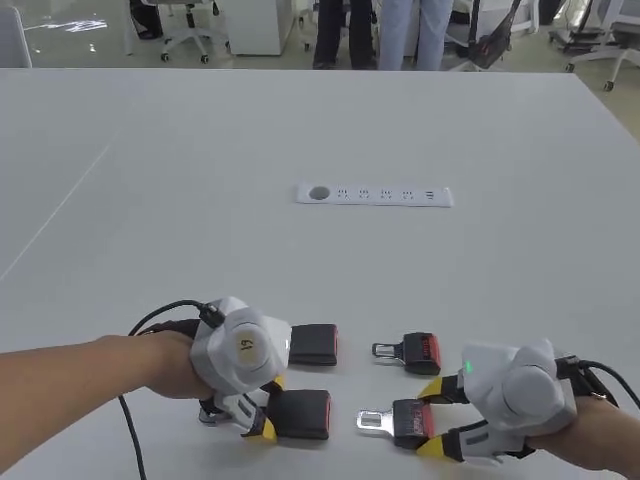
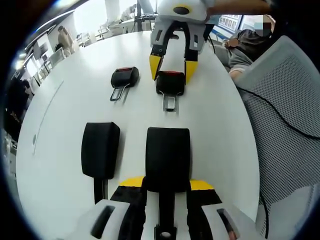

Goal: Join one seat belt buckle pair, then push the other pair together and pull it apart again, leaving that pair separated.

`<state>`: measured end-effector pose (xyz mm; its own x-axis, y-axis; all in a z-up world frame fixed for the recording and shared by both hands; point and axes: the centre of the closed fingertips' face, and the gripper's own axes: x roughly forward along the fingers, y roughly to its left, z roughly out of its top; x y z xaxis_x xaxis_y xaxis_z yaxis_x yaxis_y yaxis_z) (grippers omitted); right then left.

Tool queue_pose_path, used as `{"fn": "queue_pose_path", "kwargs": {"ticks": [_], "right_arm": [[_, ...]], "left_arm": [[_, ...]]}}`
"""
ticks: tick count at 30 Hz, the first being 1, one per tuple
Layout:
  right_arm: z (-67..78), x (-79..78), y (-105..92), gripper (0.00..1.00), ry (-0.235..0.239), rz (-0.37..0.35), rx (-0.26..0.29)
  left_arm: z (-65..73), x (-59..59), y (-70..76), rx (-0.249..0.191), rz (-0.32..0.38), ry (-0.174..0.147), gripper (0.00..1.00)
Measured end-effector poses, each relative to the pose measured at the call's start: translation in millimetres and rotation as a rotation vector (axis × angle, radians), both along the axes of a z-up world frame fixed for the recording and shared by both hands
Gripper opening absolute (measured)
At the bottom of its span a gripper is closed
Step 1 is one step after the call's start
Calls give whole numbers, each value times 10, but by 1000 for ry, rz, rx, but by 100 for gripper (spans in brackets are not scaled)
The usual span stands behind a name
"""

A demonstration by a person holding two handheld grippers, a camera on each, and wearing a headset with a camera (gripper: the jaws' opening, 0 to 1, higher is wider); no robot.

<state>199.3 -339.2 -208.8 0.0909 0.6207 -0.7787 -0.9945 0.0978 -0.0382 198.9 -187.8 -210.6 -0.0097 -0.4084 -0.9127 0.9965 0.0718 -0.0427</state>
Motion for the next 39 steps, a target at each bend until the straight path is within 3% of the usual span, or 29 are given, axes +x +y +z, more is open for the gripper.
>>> {"fn": "queue_pose_path", "kwargs": {"ticks": [15, 39], "right_arm": [[16, 14, 185, 31, -1, 9, 0], [50, 21, 344, 31, -7, 27, -11]], "left_arm": [[-1, 3, -9, 30, -7, 5, 31], [11, -13, -17, 38, 1, 4, 31]]}}
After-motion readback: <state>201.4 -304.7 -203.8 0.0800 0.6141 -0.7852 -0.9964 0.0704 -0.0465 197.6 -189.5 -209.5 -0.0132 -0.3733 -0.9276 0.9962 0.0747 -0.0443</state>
